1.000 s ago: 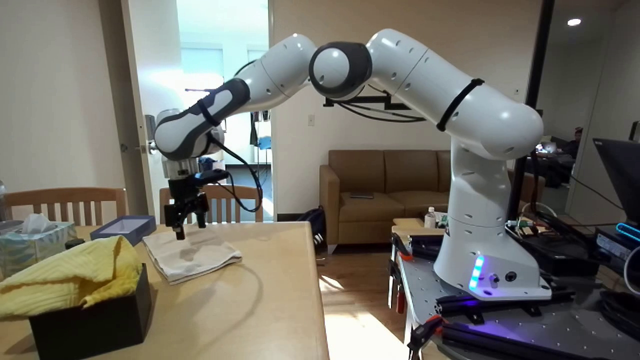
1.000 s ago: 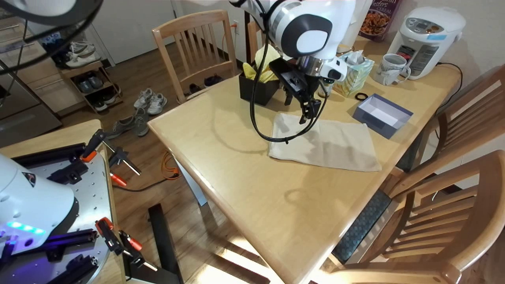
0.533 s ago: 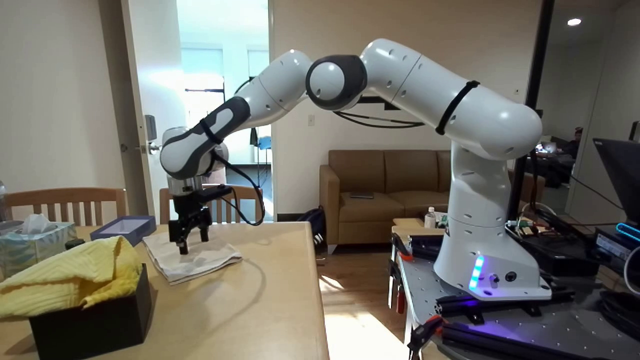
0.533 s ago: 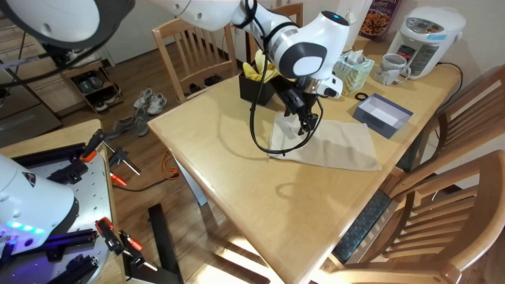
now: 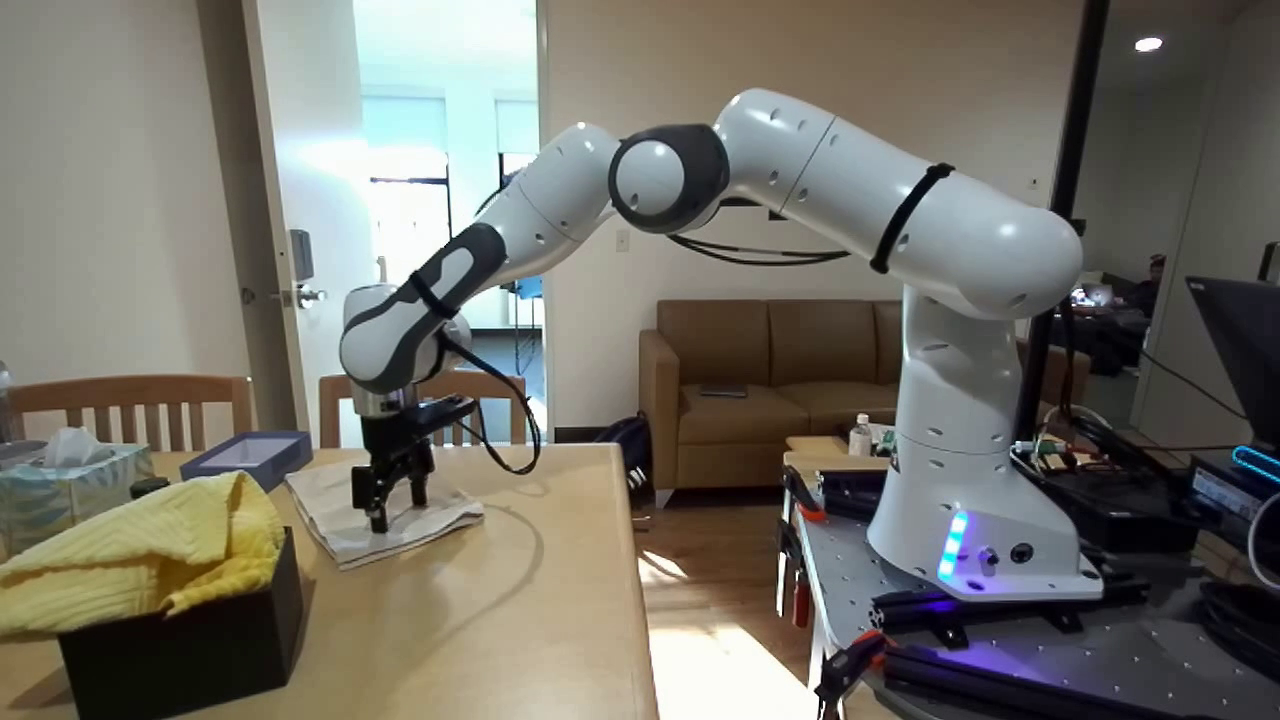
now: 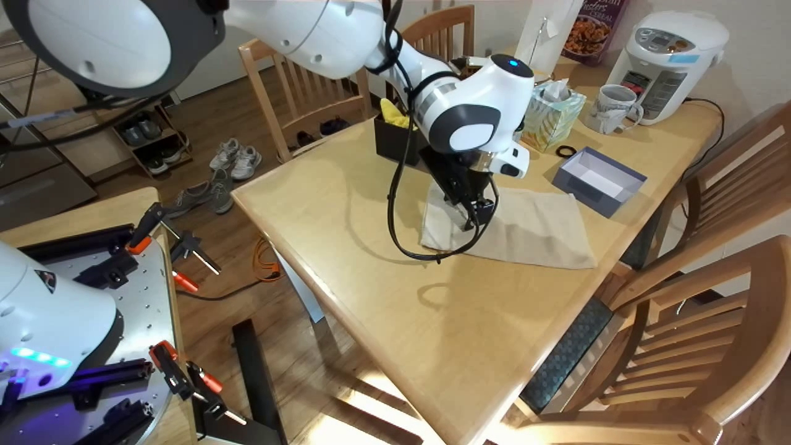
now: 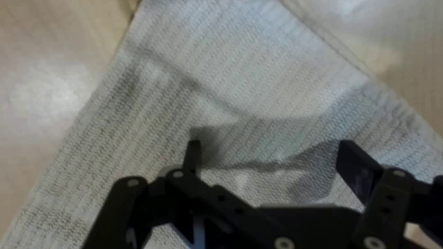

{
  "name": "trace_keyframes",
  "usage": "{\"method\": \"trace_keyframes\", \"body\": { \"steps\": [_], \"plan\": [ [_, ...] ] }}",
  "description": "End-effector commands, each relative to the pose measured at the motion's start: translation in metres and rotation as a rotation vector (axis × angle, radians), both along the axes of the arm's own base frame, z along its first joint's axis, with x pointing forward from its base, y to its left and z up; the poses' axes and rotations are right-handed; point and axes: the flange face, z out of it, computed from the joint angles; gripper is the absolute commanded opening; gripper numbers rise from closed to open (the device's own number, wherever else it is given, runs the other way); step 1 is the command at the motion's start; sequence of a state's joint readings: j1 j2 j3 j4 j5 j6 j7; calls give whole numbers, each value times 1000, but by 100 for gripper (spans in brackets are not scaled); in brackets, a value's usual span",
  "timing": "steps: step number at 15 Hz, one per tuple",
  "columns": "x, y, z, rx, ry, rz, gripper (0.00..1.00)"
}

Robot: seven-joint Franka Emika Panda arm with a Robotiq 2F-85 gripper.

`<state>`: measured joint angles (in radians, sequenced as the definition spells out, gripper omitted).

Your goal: Move the white towel to the left

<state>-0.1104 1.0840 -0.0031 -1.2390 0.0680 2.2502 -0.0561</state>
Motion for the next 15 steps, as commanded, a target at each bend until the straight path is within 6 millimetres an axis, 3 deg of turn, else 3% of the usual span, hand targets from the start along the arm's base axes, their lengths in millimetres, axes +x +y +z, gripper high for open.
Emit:
{"method": "trace_keyframes", "body": {
  "steps": [1, 2, 4, 9, 14, 15],
  "plan": [
    [-9, -7, -16, 32, -26, 12, 100],
    [-9, -7, -17, 34, -28, 17, 75],
    [-9, -4, -12, 38, -45, 14, 68],
    [-14, 15, 18, 49, -81, 12, 34],
    [-38, 47, 39, 56, -37, 50, 1],
    [-43, 51, 38, 60, -26, 57, 0]
  ]
}}
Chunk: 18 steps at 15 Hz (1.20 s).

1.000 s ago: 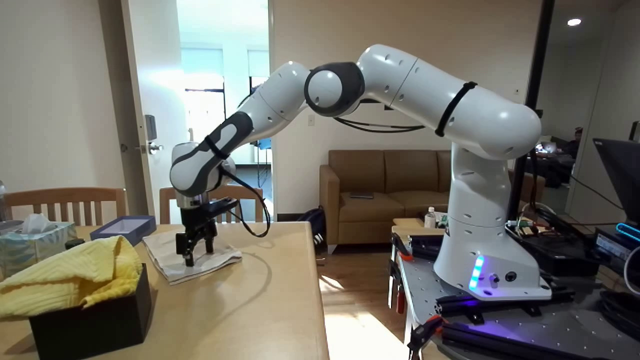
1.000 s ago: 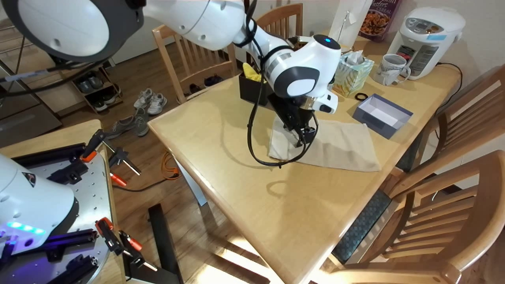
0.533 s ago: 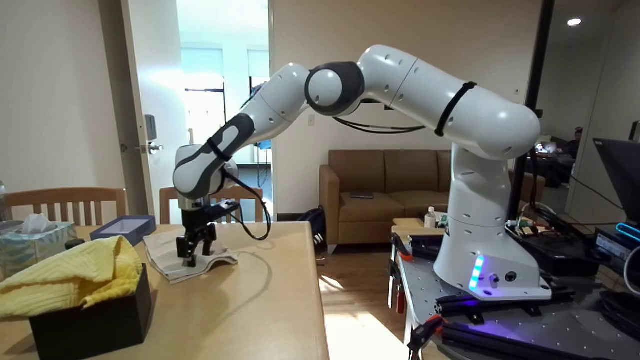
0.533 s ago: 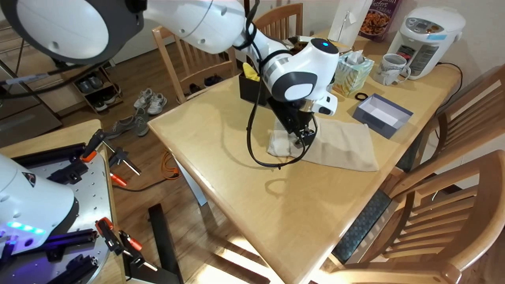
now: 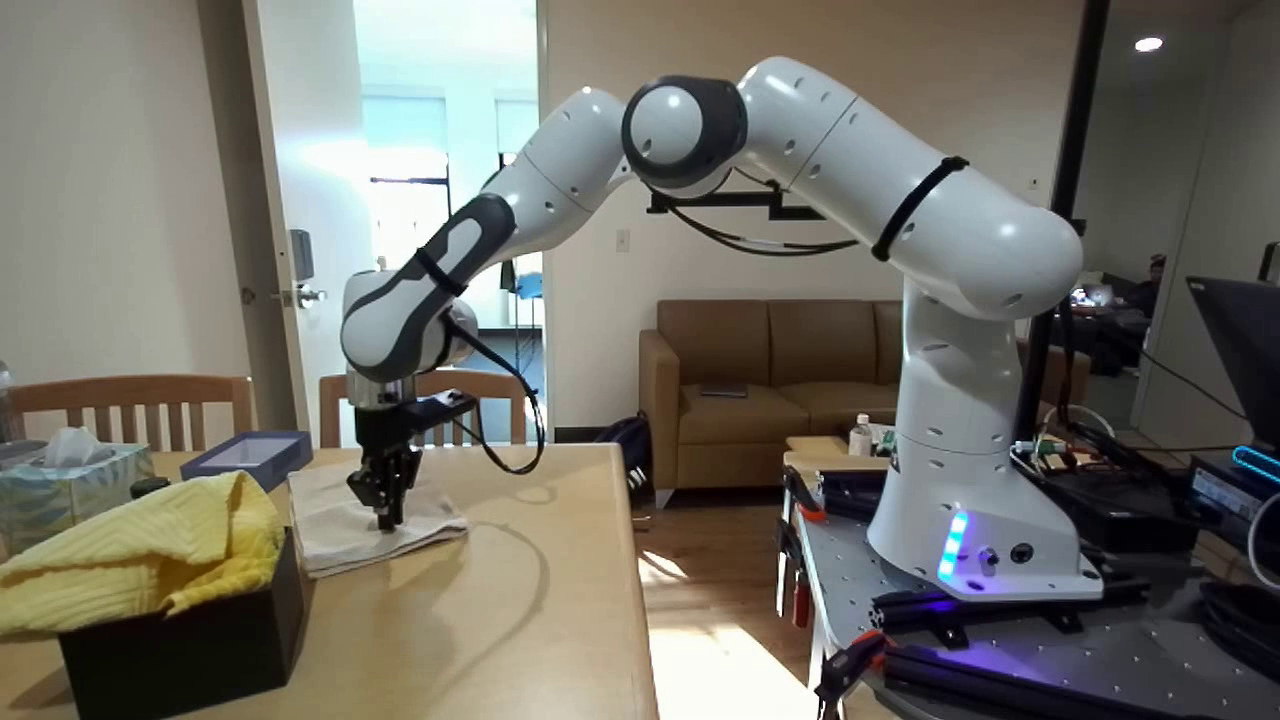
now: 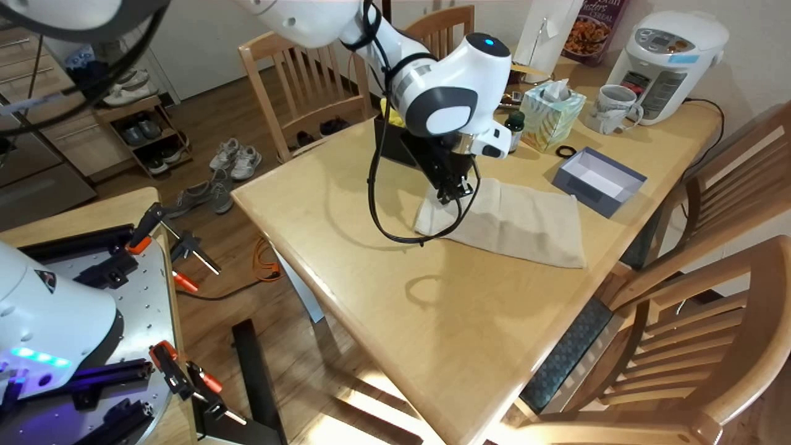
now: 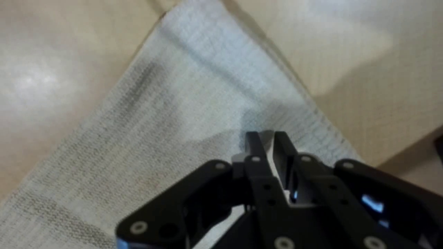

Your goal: Move the white towel to the left

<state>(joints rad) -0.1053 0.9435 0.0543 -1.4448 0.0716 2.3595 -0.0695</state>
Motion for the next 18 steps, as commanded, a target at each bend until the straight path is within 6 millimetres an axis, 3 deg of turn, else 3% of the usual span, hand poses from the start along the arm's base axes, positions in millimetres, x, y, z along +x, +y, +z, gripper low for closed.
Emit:
{"method": "trace_keyframes", "body": {
  "steps": [1, 2, 3, 5, 11, 15, 18],
  "plan": [
    [-30, 15, 8, 25, 35, 21, 0],
    [-37, 15, 5, 26, 46, 20, 0],
    [-43, 14, 3, 32, 61, 19, 26],
    [-54, 9, 0, 52, 65, 23, 31],
    [-72, -12, 18, -6, 17, 11, 69],
    [-74, -15, 28, -22, 11, 30, 94],
    [-71, -14, 24, -26, 9, 80, 100]
  ]
}}
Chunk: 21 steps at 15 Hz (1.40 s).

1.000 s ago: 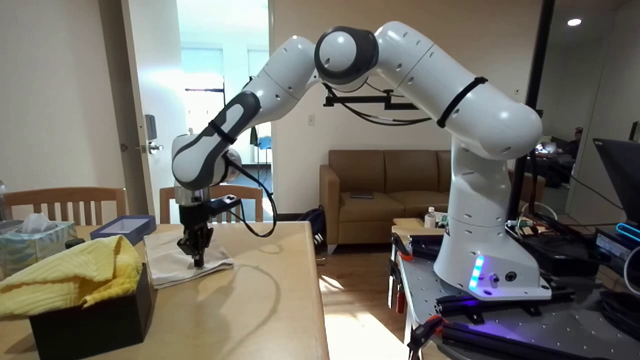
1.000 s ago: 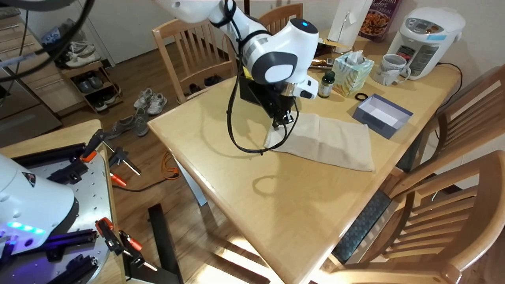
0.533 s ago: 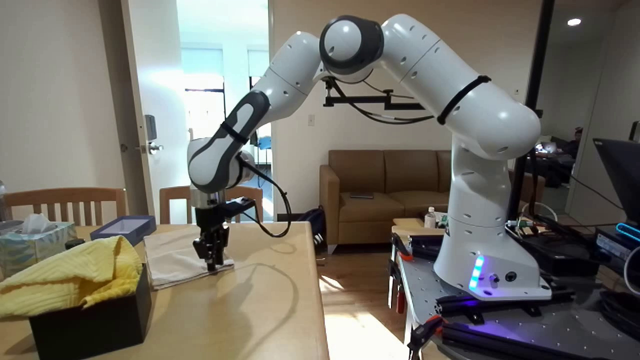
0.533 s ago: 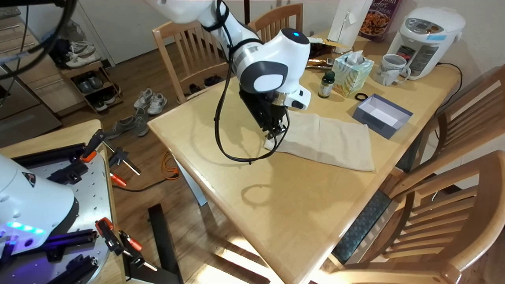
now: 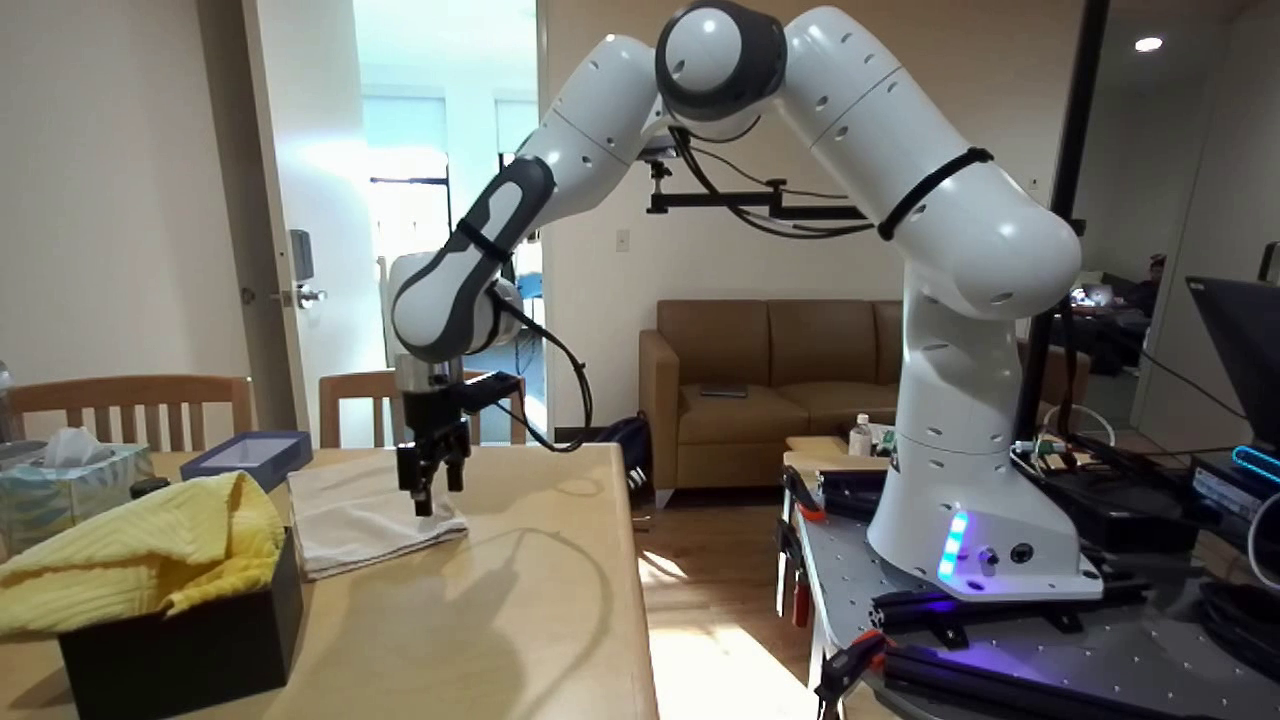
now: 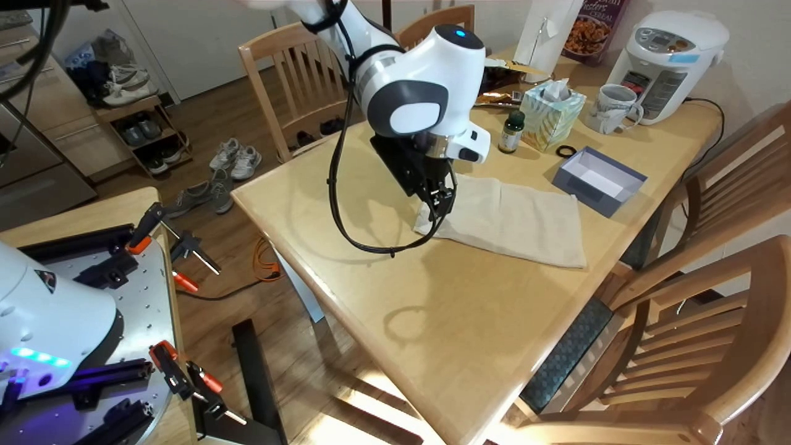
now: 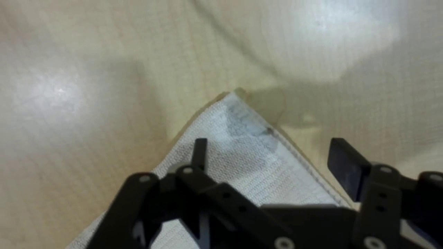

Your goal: Move the white towel to the left

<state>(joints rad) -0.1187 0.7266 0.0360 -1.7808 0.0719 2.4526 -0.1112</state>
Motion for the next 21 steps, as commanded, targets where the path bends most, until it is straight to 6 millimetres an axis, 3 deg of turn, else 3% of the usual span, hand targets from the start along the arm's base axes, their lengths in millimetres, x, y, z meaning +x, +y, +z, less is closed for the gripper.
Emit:
{"method": "trace_keyframes", "body": {
  "steps": [1, 10, 12, 13, 16, 21],
  "plan": [
    [-1, 2, 5, 5, -12, 77, 100],
    [14, -3, -7, 11, 11, 142, 100],
    [14, 7, 10, 57, -35, 179, 100],
    [12, 4, -3, 17, -9, 134, 100],
    [18, 6, -3, 5, -6, 131, 100],
    [30, 0, -35, 3, 93, 142, 100]
  ]
}}
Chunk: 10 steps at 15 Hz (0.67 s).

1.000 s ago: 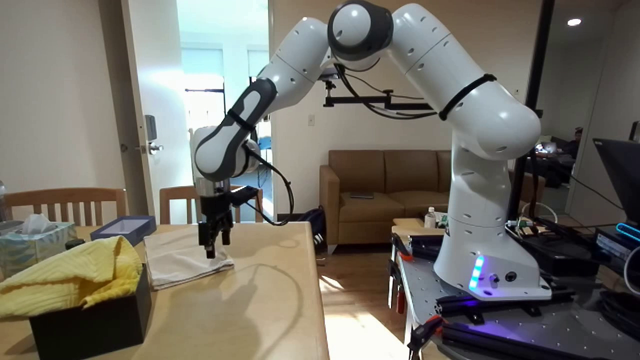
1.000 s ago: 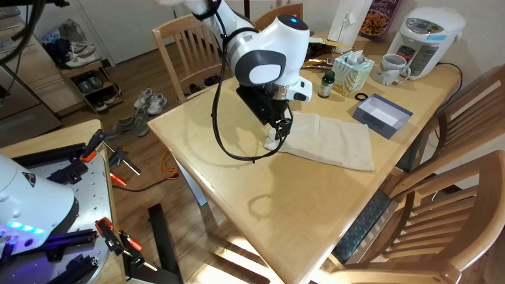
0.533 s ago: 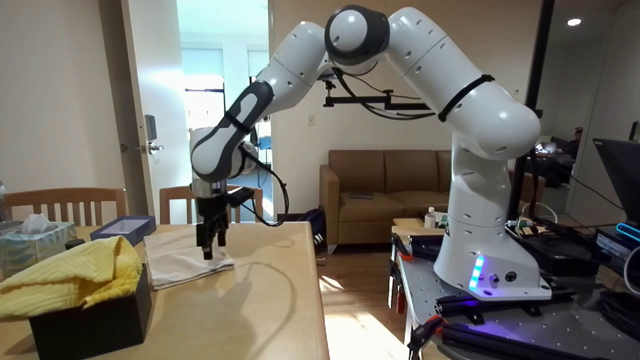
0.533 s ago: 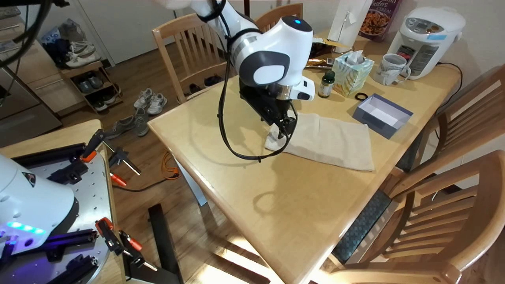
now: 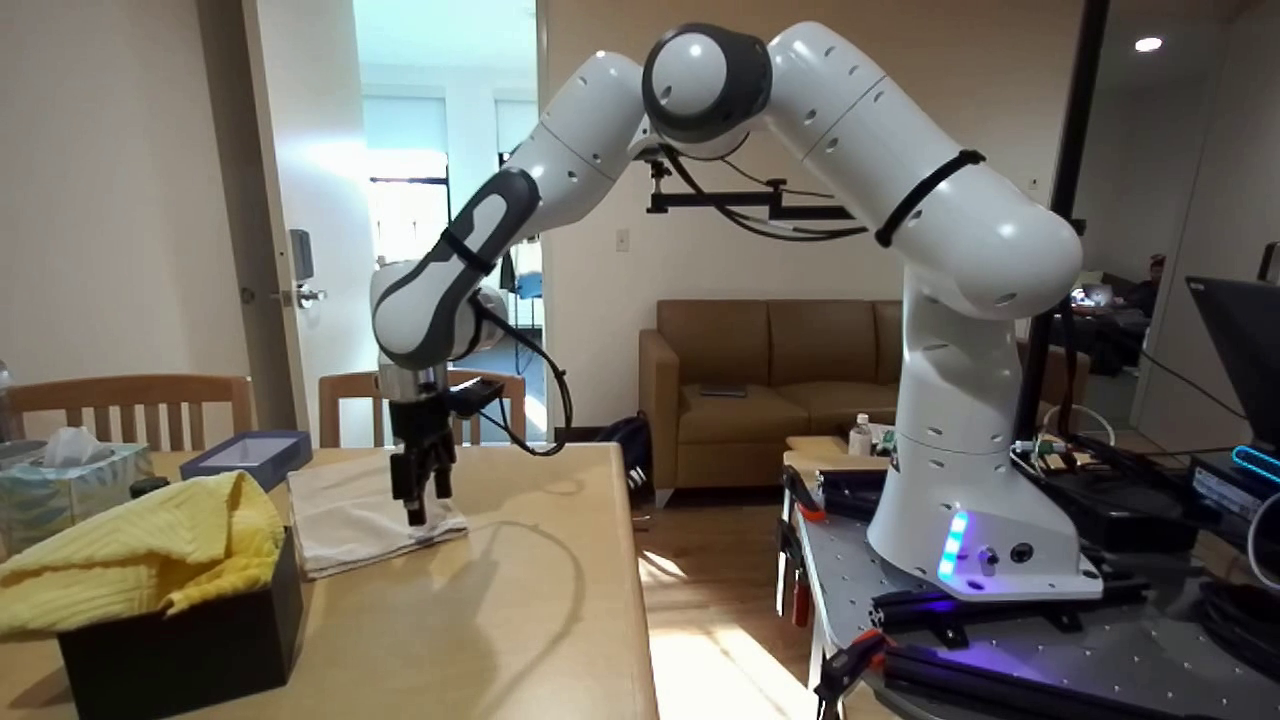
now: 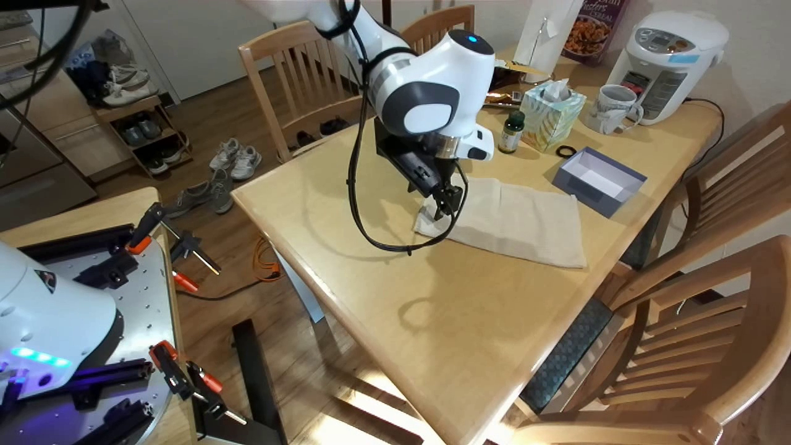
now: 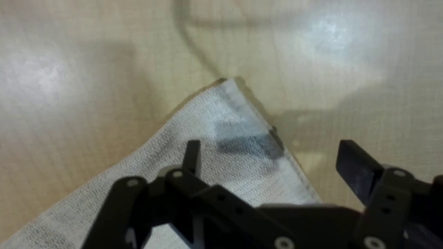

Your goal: Move the white towel to the left

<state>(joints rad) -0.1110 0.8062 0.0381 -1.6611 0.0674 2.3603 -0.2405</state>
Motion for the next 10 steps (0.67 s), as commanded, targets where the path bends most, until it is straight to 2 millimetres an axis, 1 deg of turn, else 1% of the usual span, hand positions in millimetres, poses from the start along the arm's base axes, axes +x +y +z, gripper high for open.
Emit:
{"method": "trace_keyframes", "body": {
  "steps": [1, 3, 4, 5, 6, 7, 9, 10],
  "plan": [
    [14, -7, -29, -21, 67, -4, 100],
    [18, -10, -41, -21, 87, -5, 100],
    [21, -11, -46, -20, 88, -9, 75],
    [23, -12, -51, -20, 92, -8, 74],
    [26, -13, -53, -20, 98, -6, 68],
    [27, -14, -55, -20, 103, -8, 60],
    [30, -11, -53, -18, 120, -5, 49],
    [31, -10, -53, -18, 128, -3, 42]
  ]
}}
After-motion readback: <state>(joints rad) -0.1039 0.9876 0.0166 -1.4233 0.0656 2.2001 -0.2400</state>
